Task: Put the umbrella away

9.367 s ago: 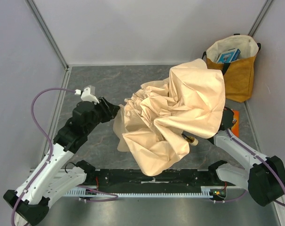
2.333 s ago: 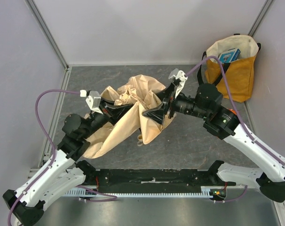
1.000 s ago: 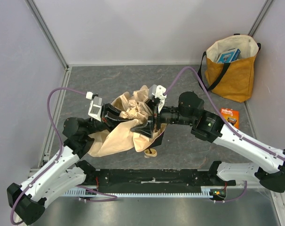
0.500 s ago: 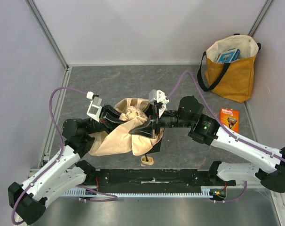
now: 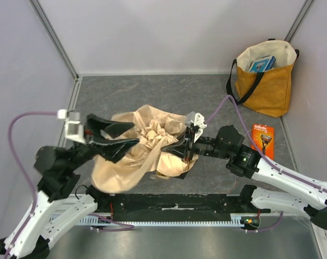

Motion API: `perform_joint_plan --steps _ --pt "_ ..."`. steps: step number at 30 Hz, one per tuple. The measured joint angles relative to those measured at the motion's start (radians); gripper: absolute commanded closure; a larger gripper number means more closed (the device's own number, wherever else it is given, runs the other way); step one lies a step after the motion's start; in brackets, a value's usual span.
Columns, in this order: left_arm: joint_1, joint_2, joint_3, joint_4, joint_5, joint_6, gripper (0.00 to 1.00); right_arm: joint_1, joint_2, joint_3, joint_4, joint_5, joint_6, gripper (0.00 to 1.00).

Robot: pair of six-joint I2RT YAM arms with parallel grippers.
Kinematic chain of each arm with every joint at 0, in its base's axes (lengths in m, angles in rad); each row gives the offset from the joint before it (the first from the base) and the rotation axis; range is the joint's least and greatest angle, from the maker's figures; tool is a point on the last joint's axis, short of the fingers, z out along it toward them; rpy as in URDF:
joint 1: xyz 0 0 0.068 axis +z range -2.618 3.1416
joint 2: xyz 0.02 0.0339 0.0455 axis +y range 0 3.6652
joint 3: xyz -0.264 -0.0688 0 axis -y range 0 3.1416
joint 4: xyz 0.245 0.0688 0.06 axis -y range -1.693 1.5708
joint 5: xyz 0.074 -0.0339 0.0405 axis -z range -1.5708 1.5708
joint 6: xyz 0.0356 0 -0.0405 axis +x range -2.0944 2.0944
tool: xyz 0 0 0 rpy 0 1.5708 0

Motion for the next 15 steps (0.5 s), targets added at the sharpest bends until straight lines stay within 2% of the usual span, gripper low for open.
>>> perform_joint_plan --steps 7,10,12,15 --pt "0.000 -0.192 0.038 -0.138 -0.283 0.031 0.14 0.000 -0.042 -0.073 -0.093 0.056 0.008 1.00" --pt "0.000 -0.196 0.044 -0.222 -0.372 0.032 0.12 0.000 -0.053 -0.074 -0.108 0.078 0.005 1.00" --pt "0.000 -0.174 0.058 -0.298 -0.420 0.032 0.07 0.001 -0.060 -0.074 -0.118 0.097 -0.002 1.00" --pt "0.000 -0.114 0.079 -0.372 -0.449 0.031 0.04 0.000 -0.062 -0.074 -0.133 0.121 -0.015 1.00"
